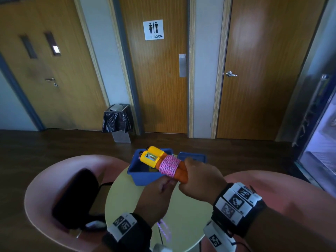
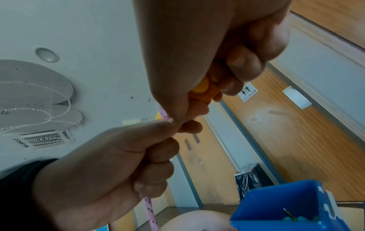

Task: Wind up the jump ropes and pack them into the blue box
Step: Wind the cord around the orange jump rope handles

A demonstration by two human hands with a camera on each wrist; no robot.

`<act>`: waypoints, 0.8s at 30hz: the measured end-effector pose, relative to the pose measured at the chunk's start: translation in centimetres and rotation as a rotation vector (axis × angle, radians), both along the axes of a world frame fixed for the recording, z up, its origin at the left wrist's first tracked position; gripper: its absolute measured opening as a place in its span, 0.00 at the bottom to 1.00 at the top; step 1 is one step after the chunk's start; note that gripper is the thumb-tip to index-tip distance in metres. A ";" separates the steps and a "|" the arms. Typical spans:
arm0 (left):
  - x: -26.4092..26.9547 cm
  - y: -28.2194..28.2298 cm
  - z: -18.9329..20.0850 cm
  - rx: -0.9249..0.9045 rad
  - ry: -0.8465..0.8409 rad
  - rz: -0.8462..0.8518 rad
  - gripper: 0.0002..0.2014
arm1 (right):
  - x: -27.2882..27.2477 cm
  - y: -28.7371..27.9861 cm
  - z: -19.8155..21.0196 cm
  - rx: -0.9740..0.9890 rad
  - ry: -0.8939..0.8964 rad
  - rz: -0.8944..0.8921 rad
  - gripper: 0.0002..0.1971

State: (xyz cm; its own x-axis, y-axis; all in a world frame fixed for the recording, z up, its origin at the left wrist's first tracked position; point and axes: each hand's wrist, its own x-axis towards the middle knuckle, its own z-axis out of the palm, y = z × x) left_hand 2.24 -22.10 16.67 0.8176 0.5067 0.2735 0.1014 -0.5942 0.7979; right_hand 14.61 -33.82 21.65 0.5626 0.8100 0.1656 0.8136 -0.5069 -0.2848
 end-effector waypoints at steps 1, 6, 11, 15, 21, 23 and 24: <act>0.1 0.2 -0.4 0.014 0.014 0.015 0.09 | -0.1 0.1 -0.2 -0.011 0.010 0.000 0.19; 0.2 -0.3 -1.4 -0.118 0.103 0.022 0.15 | 0.8 0.4 -1.0 -0.050 -0.031 -0.055 0.21; -0.1 -0.5 -1.6 -0.368 0.162 -0.093 0.17 | 2.1 0.8 -2.0 -0.228 -0.039 -0.128 0.17; -0.2 1.1 -0.7 0.087 0.338 -0.210 0.16 | 1.9 1.4 -3.3 -0.496 -0.149 -0.040 0.14; 0.9 4.7 1.9 0.542 0.408 -0.413 0.10 | 0.4 0.9 -4.1 -0.599 -0.202 0.211 0.08; 1.4 5.5 2.6 0.674 0.383 -0.527 0.11 | 0.4 0.7 -3.4 -0.581 -0.189 0.263 0.10; 1.6 5.7 2.8 0.744 0.347 -0.567 0.11 | 0.5 0.6 -2.9 -0.574 -0.185 0.280 0.11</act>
